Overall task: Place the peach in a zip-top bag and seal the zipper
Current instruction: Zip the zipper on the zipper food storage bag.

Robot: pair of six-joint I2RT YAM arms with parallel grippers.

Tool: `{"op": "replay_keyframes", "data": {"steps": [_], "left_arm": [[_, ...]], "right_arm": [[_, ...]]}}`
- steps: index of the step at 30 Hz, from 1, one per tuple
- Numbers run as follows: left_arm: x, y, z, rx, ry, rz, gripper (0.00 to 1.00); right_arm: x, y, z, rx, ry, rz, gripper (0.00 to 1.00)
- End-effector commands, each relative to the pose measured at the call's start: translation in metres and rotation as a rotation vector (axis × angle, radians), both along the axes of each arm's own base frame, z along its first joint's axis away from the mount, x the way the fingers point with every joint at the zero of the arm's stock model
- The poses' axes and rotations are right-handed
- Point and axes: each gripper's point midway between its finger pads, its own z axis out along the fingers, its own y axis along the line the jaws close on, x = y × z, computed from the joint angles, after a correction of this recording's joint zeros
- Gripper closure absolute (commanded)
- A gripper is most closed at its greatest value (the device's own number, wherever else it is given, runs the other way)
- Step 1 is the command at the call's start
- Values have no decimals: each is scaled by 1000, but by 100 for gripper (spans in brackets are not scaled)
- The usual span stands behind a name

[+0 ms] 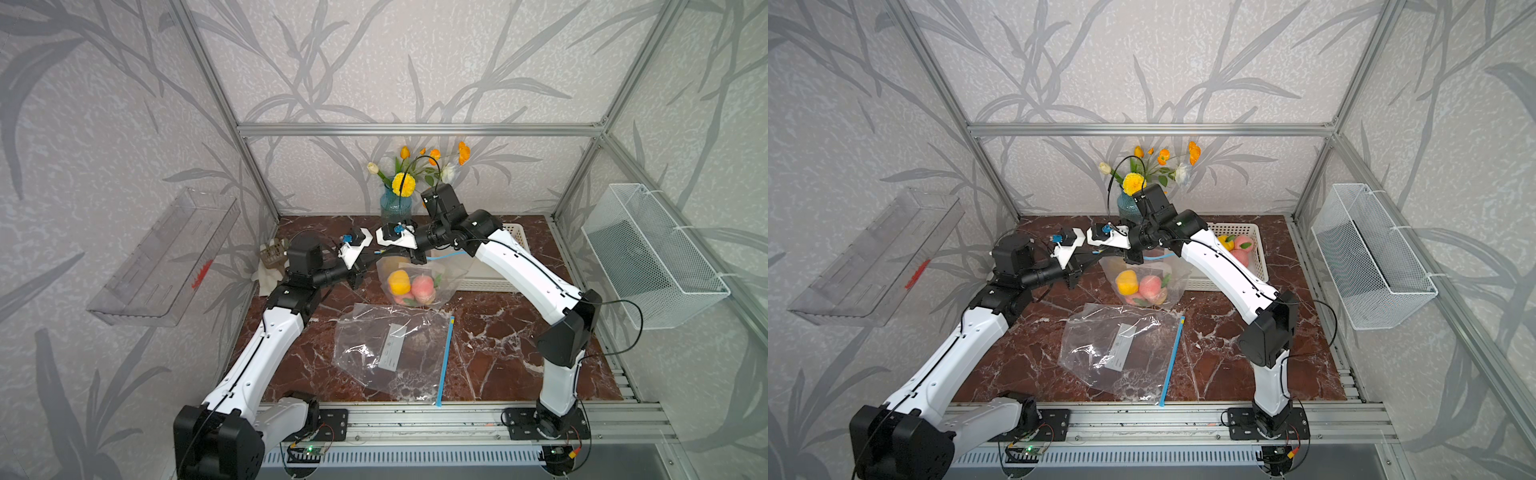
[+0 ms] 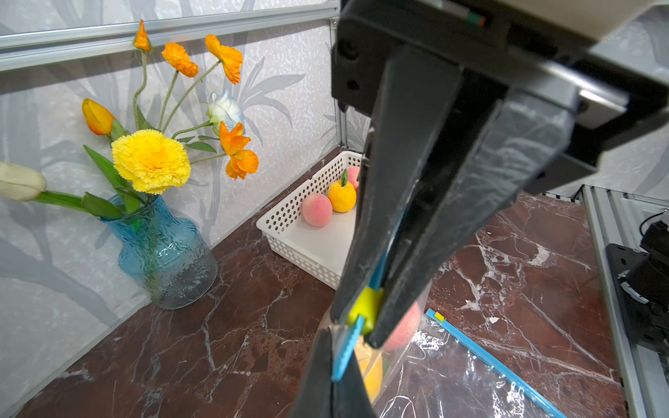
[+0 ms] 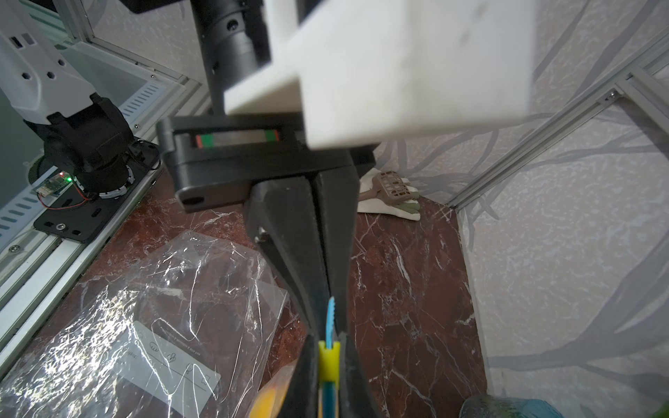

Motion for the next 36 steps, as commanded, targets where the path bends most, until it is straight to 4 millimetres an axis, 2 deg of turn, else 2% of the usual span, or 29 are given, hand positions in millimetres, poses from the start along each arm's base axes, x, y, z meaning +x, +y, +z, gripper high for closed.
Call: {"op": "replay_keyframes", "data": {"steps": [1, 7, 12, 13, 19, 31, 36], "left_arm": [[10, 17, 10, -4, -44, 124, 100], [10, 21, 14, -14, -68, 160, 100], [13, 25, 15, -12, -69, 185, 100], [13, 25, 14, -11, -65, 190, 100], [16, 31, 12, -9, -63, 231, 100], [22, 34, 9, -11, -58, 261, 100], [25, 35, 9, -6, -59, 267, 100]], "right_arm": [[10, -24, 19, 5, -41, -92, 92], [11, -42, 24, 6, -81, -143, 92], [20, -61, 17, -1, -78, -205, 92], [17, -69, 26, 13, -94, -221, 91], [25, -99, 22, 11, -97, -307, 91], [50, -164, 24, 56, -90, -522, 90], [63, -193, 18, 77, -74, -626, 89]]}}
